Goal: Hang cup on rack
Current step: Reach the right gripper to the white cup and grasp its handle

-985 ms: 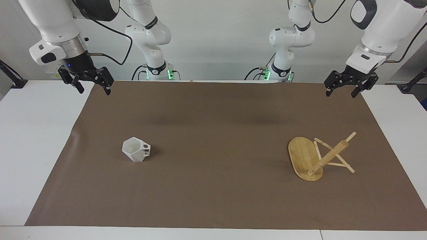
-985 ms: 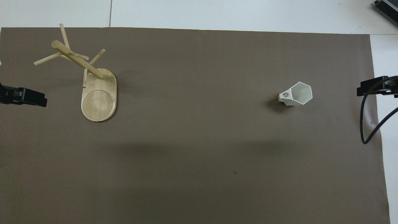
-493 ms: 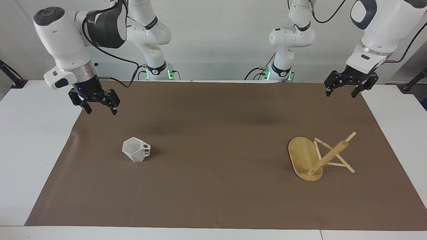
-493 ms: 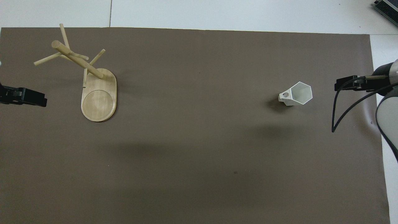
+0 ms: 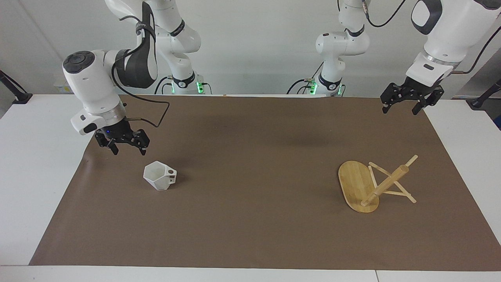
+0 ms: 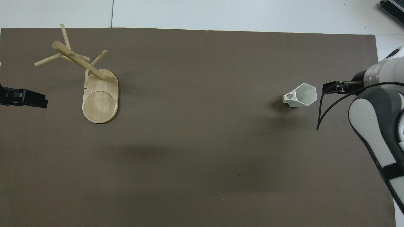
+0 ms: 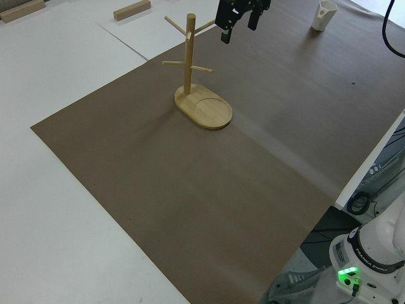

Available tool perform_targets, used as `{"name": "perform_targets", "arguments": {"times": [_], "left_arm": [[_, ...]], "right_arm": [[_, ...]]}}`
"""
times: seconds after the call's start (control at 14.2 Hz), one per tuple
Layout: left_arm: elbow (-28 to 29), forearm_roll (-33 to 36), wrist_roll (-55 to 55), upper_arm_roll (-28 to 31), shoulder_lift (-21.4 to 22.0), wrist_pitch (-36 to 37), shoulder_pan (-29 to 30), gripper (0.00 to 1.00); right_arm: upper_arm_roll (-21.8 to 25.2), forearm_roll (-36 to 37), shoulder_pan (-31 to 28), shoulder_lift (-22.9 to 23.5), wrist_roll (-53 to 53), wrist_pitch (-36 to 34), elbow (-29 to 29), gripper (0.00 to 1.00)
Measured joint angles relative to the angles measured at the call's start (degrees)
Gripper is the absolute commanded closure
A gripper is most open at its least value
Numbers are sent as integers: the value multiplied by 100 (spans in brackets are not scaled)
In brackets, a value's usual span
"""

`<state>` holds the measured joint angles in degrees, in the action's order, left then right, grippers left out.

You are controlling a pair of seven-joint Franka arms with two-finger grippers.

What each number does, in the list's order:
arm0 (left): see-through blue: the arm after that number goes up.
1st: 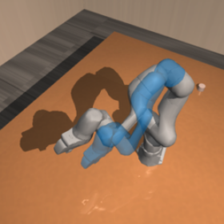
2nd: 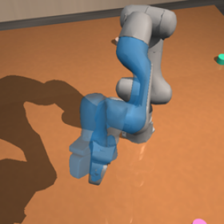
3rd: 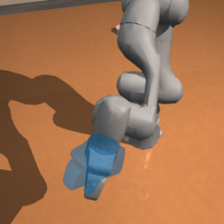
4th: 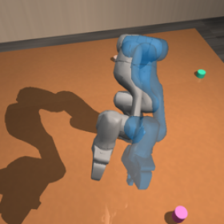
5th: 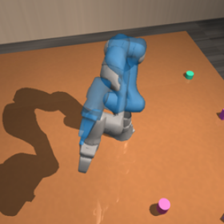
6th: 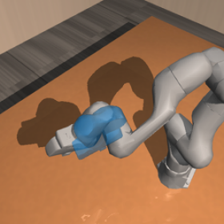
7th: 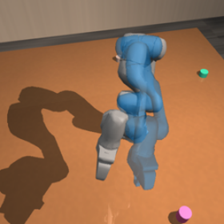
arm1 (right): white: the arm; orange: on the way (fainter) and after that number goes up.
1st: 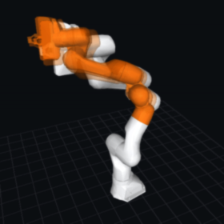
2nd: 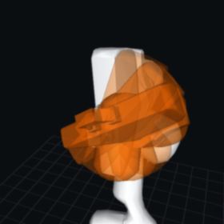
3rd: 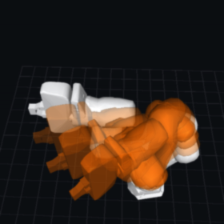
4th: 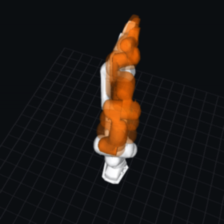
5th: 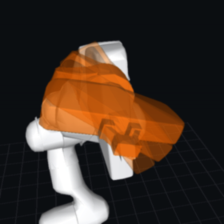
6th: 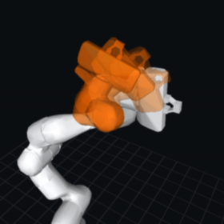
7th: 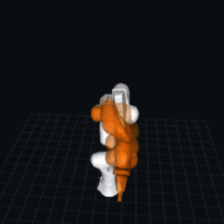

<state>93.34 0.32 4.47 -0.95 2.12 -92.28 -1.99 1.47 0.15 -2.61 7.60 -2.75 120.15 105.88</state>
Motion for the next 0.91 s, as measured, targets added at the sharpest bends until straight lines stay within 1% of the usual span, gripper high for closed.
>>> {"name": "perform_targets", "arguments": {"times": [0.21,0.42,0.77,0.91], "left_arm": [[0,0,0,0,0,0,0,0],[2,0,0,0,0,0,0,0],[2,0,0,1,0,0,0,0],[2,0,0,1,0,0,0,0]], "right_arm": [[-6,0,1,199,0,407,183,0],[-9,0,1,384,-1,526,258,0],[-9,-7,1,556,0,1233,586,0],[-9,-21,1,623,9,1369,642,0]]}}
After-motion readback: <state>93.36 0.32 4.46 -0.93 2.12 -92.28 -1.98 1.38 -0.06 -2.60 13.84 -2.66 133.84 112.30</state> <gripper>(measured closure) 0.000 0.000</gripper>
